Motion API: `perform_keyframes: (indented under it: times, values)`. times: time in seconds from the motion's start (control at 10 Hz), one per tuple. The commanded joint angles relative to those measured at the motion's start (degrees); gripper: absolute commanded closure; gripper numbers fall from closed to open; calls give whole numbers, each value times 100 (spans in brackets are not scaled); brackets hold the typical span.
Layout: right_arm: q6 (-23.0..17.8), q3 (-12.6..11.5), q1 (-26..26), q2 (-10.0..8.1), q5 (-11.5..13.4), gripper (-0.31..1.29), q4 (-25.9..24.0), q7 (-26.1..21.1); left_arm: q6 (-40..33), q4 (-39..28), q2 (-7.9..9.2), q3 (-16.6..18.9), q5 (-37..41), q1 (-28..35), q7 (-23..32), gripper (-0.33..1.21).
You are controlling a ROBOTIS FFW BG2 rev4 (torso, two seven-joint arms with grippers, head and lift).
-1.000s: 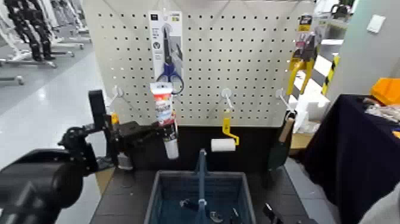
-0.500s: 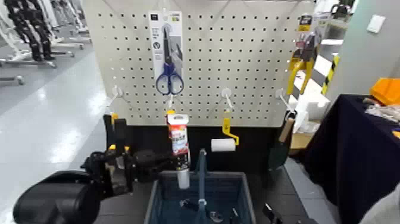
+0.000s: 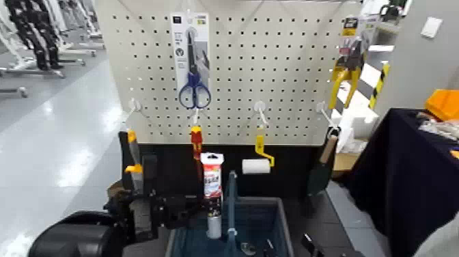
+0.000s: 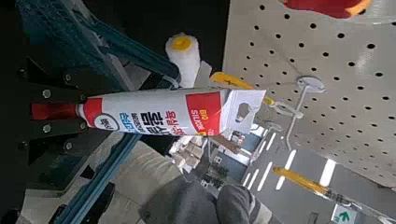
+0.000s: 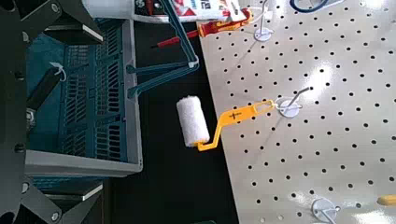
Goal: Put the red glue tube into the crate.
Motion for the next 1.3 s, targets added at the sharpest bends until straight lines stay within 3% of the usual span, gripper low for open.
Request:
perform_keyframes:
  times: [0.1,1.1,1.3]
  values:
    - [-1,5,-4,-8,-9,20,2,8,28,135,-4,-21,-128,63,-17,119]
    - [-1,13,-4,-8,-35,20,2,25,177,390,-4,-127,-647,72,-140,116]
    - [-1,13,-4,-8,-35,20,2,34,115,355,-4,-92,-621,72,-123,-8]
